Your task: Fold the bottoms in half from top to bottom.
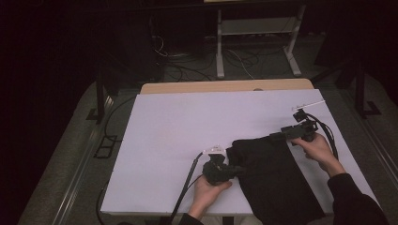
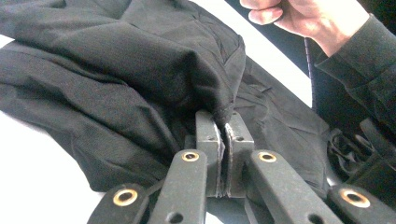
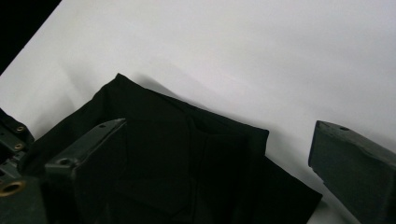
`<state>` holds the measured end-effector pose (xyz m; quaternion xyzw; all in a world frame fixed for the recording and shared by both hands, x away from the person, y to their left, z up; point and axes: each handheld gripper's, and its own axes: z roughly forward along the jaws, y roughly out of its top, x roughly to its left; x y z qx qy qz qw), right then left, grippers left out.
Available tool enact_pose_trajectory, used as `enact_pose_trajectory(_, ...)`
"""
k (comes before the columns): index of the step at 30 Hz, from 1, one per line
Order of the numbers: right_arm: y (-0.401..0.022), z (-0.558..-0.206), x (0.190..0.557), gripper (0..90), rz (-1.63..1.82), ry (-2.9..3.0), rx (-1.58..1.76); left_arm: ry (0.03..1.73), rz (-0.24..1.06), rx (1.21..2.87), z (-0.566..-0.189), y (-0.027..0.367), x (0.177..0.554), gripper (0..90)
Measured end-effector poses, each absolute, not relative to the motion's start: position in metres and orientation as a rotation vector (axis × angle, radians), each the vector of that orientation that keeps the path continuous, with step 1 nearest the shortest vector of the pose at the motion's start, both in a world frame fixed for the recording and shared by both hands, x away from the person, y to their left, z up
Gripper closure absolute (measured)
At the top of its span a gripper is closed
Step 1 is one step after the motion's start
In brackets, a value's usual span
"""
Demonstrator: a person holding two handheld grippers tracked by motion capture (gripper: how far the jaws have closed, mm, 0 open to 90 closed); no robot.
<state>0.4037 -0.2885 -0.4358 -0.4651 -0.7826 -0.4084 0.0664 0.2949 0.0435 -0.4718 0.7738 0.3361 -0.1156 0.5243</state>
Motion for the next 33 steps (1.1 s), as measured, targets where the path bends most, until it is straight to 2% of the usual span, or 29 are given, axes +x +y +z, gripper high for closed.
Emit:
enact_pose_trajectory(10,-0.284,-0.445,0.405,15.4,-1.205,-2.363,-1.398,0.802,-0.273,1.852,-0.472,0.043,0.294,86.0)
enact_pose_trajectory(17,-0.28,-0.451,0.406,28.4,-1.189,-2.381,-1.402,0.803,-0.276,1.854,-0.472,0.042,0.293,86.0)
enact_pose_trajectory(26,-0.27,-0.452,0.403,41.0,-1.209,-2.391,-1.381,0.796,-0.276,1.86,-0.472,0.039,0.292,86.0)
enact_pose_trajectory(29,-0.265,-0.451,0.402,46.0,-1.198,-2.415,-1.374,0.799,-0.279,1.859,-0.472,0.039,0.293,86.0)
enact_pose_trajectory(33,-0.263,-0.451,0.401,59.0,-1.194,-2.43,-1.366,0.797,-0.278,1.86,-0.472,0.039,0.293,86.0)
